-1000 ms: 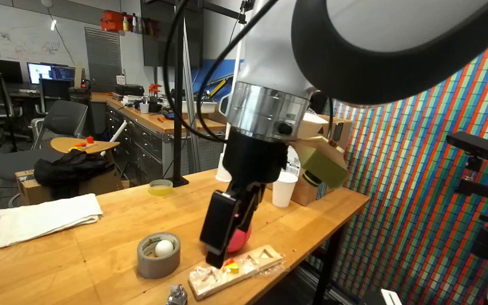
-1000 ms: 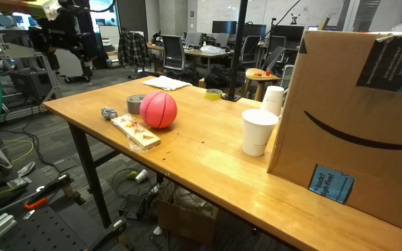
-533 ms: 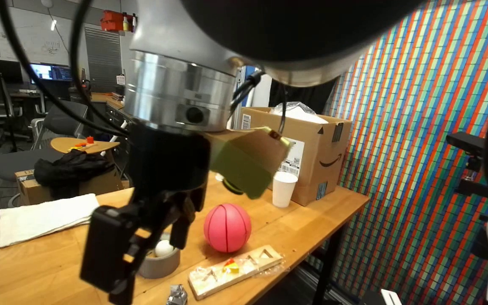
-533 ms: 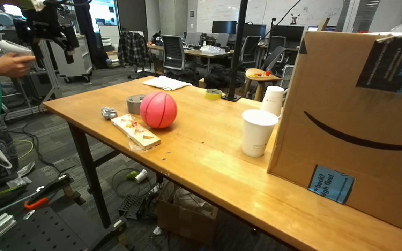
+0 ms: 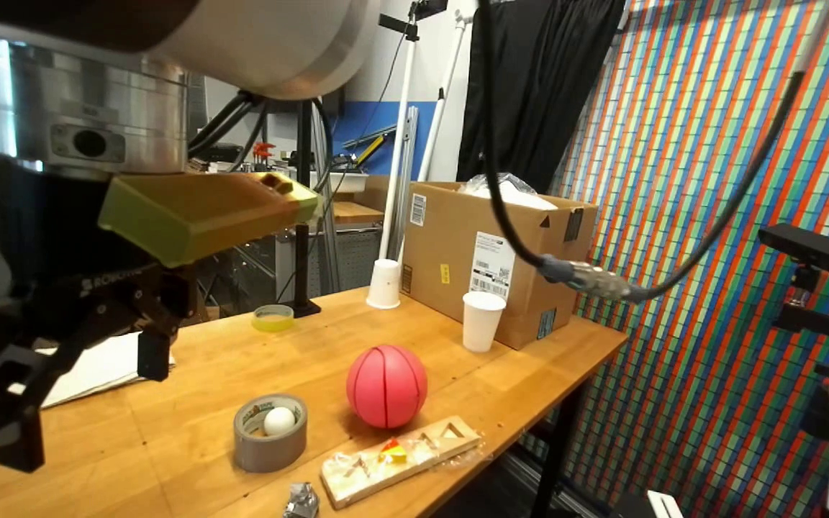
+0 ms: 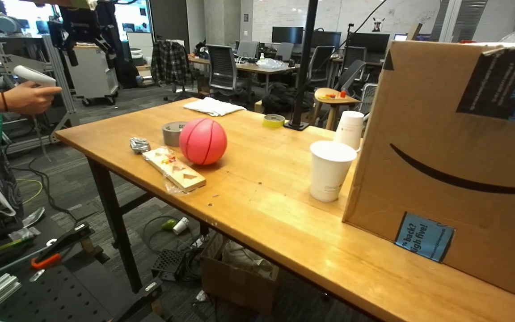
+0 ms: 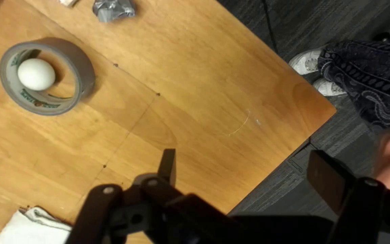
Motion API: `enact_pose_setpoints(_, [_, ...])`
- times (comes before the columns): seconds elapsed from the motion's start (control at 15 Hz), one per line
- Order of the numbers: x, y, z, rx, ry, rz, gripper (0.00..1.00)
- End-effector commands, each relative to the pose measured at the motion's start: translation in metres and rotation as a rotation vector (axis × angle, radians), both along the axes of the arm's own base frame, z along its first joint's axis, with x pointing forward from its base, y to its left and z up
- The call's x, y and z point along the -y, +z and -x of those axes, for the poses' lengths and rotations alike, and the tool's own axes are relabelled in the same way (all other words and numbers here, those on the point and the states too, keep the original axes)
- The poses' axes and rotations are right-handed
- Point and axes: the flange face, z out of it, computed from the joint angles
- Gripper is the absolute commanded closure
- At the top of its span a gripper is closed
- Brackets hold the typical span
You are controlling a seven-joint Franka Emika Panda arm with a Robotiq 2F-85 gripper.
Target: Move the seal tape and pick up the white ball and put it in the cup, then pick up the red ball and place it on the seal tape
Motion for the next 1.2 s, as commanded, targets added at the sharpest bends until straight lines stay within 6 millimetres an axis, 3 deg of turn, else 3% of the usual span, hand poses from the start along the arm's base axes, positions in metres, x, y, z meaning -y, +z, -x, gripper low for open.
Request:
enact_pose_setpoints(0.0, [0.002,0.001,-0.049,-0.02,0.024,0.022,0.0])
enact_pose_setpoints(0.4, [0.062,-0.016,-0.109,-0.08,-0.091,0.026,0.0])
enact_pose_setpoints(0.53, [0.074,-0.026,-0.116,-0.099,-0.114,0.03,0.0])
enact_pose_setpoints(0.87, [0.08,-0.057,-0.115,-0.137,-0.124,0.055,0.0])
enact_pose_setpoints(1.13, [0.094,-0.076,-0.128,-0.154,-0.143,0.065,0.0])
